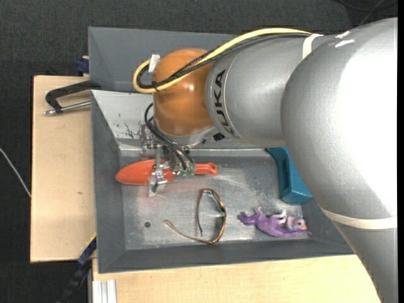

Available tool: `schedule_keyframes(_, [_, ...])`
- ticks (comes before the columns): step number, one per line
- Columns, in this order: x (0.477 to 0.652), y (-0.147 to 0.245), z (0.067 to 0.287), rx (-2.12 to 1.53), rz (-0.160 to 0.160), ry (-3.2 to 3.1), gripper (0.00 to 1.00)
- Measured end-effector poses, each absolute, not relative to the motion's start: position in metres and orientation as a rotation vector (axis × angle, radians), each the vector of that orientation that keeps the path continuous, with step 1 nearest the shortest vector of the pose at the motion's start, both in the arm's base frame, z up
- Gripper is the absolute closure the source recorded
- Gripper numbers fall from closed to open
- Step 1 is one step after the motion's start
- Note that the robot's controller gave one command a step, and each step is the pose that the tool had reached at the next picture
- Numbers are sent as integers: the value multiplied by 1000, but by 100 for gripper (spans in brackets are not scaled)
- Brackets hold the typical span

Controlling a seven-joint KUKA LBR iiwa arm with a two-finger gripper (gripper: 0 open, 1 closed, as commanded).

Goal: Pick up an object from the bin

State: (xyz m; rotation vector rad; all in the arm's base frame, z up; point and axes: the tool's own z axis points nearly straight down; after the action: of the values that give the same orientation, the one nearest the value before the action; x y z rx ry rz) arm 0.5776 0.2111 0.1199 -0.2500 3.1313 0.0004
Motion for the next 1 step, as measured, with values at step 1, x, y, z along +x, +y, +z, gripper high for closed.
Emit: schedule_keyframes(1, [565,216,148,-276,4,3123,100])
